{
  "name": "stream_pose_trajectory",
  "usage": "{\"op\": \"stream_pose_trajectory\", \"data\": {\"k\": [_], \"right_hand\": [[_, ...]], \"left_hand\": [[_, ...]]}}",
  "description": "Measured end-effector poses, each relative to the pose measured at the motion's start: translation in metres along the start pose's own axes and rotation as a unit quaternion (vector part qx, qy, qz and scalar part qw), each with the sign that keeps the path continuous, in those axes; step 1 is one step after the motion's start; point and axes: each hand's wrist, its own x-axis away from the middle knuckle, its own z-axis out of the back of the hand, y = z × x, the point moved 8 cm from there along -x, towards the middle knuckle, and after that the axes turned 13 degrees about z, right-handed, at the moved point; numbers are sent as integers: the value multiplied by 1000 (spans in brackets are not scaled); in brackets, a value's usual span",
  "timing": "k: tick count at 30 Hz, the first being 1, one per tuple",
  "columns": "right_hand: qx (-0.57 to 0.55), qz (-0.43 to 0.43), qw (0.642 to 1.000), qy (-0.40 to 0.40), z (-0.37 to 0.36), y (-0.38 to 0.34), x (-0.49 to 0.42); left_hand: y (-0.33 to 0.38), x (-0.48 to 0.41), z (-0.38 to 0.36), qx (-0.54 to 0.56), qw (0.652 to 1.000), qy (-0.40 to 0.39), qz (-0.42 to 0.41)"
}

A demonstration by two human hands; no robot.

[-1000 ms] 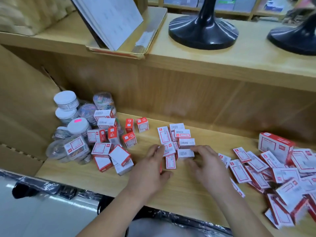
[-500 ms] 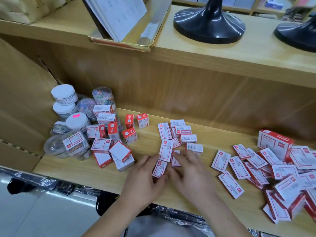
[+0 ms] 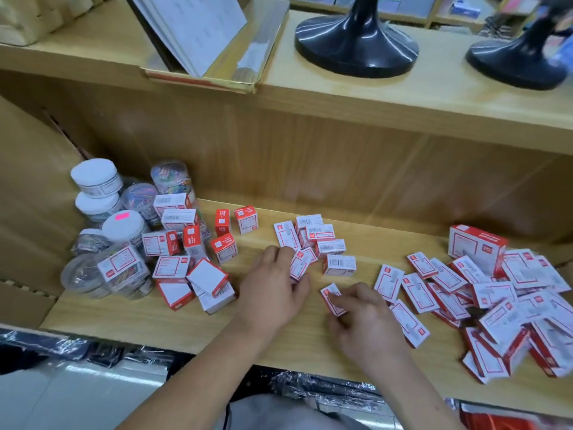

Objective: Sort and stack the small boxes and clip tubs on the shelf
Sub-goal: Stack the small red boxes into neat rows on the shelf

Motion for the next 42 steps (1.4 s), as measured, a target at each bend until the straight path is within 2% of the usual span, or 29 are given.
{"op": "stream_pose_trajectory", "data": {"k": [6, 10, 14, 18, 24, 28, 32, 38, 42], "right_hand": [[-25, -19, 999, 26, 7, 2, 1], [-109, -49, 991, 64, 19, 10, 0], [-134, -52, 984, 108, 38, 8, -2], [-135, -54, 983, 109, 45, 12, 2], [-169, -69, 976, 116, 46, 24, 11], [-116, -47, 986, 113, 64, 30, 21], [-20, -68, 993, 97, 88, 62, 41], [74, -54, 992, 81, 115, 99, 40], [106, -40, 991, 72, 114, 107, 32]], "left_hand": [[4, -9, 1, -43, 999, -9, -26], [7, -3, 9, -12, 996, 3, -87], [17, -19, 4, 45, 990, -12, -137], [13, -24, -13, 40, 988, -44, -146], [12, -4, -5, 19, 990, -1, -141], [6, 40, -13, 95, 988, -54, -108], [42, 76, -39, 165, 975, -105, -109], [104, 83, -81, 125, 987, -84, -57], [112, 88, -74, 197, 977, -77, -3]]}}
